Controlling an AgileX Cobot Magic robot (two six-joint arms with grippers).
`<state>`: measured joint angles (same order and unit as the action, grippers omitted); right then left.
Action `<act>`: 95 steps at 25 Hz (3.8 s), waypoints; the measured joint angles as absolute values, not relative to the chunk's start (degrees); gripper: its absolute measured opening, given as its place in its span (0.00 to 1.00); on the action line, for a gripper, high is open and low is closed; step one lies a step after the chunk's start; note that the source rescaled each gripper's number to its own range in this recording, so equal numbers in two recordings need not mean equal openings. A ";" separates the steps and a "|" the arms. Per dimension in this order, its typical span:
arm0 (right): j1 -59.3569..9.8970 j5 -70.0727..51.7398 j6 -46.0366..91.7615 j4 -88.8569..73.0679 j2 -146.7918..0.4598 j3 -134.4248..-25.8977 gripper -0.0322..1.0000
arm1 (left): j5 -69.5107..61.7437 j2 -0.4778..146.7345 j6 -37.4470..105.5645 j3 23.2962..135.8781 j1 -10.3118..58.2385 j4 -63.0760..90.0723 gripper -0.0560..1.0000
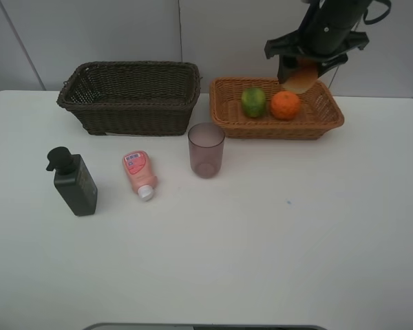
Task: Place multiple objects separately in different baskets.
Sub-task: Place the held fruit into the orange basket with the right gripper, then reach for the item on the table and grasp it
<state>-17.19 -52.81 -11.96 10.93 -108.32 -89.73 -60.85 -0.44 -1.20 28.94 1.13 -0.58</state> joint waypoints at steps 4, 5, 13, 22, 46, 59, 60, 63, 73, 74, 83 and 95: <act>-12.53 -49.78 -12.83 10.70 -110.58 -89.73 0.04 | -60.85 -0.44 -1.20 28.94 1.13 -0.58 1.00; -11.67 -48.75 -12.89 10.32 -111.03 -89.73 0.04 | -60.85 -0.44 -1.20 28.94 1.13 -0.58 1.00; -9.16 -39.95 -12.90 9.43 -114.94 -89.73 0.04 | -60.85 -0.44 -1.20 28.94 1.13 -0.58 1.00; -9.11 -38.56 -12.95 9.43 -119.88 -89.73 0.04 | -60.85 -0.44 -1.20 28.94 1.13 -0.58 1.00; -11.11 -44.70 -13.07 9.38 -114.05 -89.73 1.00 | -60.85 -0.44 -1.20 28.94 1.13 -0.58 1.00; -17.23 -50.93 -13.07 8.07 -85.59 -71.95 1.00 | -60.85 -0.44 -1.20 28.94 1.13 -0.58 1.00; -17.28 -50.50 -13.07 8.07 -81.83 -69.28 1.00 | -60.85 -0.44 -1.20 28.94 1.13 -0.58 1.00; -17.33 -49.80 -12.56 8.20 -70.87 -62.11 1.00 | -60.85 -0.44 -1.20 28.94 1.13 -0.58 1.00; -17.33 -56.96 -1.88 1.42 -36.51 -49.57 1.00 | -60.85 -0.44 -1.20 28.94 1.13 -0.58 1.00; -17.33 -58.22 -0.89 0.34 -34.29 -49.15 1.00 | -60.85 -0.44 -1.20 28.94 1.13 -0.58 1.00; -17.33 -62.64 0.43 -0.62 -13.68 -40.42 1.00 | -60.85 -0.44 -1.20 28.94 1.13 -0.58 1.00; -17.67 -61.41 0.38 -0.51 0.04 -30.38 1.00 | -60.85 -0.44 -1.20 28.94 1.13 -0.58 1.00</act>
<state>-17.67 -61.41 0.38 -0.51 0.04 -30.38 -60.85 -0.44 -1.20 28.94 1.13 -0.58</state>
